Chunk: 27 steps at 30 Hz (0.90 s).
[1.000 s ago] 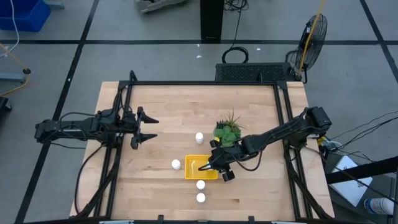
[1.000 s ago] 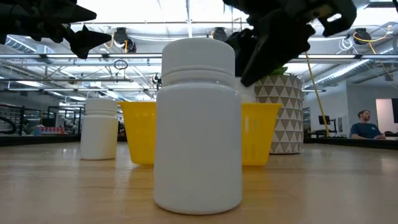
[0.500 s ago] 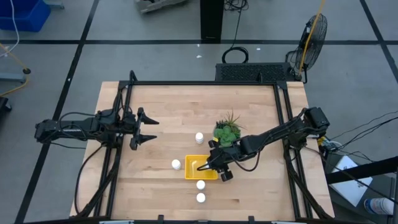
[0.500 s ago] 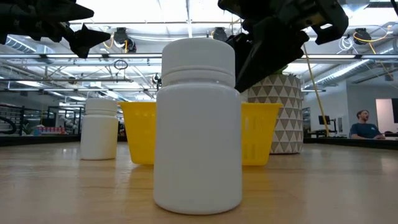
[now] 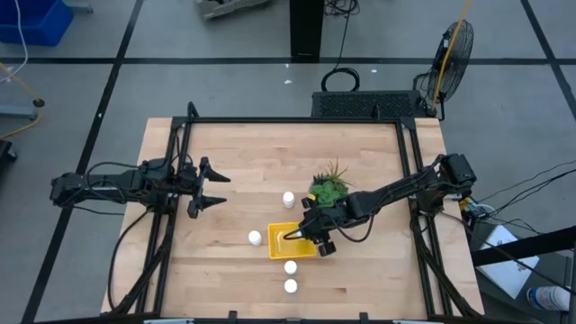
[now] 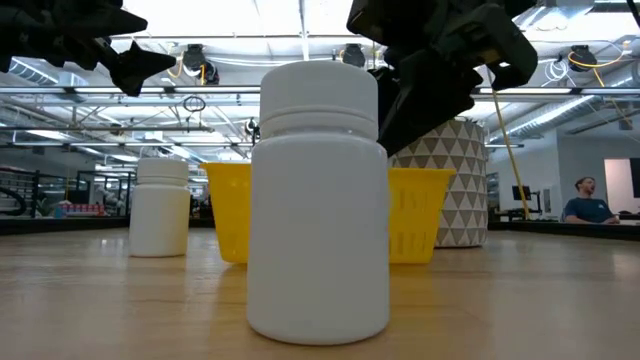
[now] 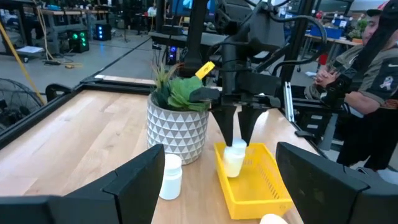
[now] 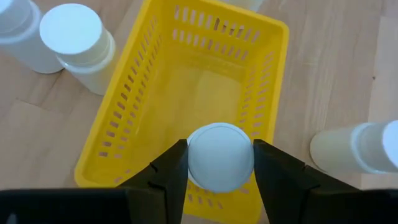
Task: Pick and place pill bottles into a basket
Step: Put the white pill bottle into the yellow bin
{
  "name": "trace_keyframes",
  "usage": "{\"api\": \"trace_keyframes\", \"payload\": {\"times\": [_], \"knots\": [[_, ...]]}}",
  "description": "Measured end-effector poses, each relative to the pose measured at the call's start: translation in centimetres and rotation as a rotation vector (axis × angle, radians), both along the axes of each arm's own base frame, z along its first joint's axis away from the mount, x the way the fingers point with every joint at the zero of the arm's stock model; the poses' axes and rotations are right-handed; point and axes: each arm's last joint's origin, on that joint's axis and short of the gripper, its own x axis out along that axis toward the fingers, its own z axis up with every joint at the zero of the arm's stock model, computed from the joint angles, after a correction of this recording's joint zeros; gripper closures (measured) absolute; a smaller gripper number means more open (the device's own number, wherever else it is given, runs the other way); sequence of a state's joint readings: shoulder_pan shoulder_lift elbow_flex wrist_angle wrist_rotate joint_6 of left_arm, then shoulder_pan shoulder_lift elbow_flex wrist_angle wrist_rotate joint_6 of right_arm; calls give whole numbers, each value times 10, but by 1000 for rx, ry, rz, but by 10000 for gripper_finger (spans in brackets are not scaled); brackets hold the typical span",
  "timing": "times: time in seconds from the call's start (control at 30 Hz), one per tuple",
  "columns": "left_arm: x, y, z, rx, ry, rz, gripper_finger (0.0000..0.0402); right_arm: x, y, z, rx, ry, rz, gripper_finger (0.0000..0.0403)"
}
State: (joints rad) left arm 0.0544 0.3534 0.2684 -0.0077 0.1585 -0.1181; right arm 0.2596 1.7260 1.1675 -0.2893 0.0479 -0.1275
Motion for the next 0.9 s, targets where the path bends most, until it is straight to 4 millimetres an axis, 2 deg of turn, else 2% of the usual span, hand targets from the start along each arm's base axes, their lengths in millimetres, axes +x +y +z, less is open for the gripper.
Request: {"api": "trace_keyframes", "payload": {"times": [0.43,0.9], "knots": [[0,0,0,1,-2,1,92,-1,2,-1,2,12,-4,228],[0,0,0,0,-3,0,92,-3,5,-2,-2,23,6,225]]}}
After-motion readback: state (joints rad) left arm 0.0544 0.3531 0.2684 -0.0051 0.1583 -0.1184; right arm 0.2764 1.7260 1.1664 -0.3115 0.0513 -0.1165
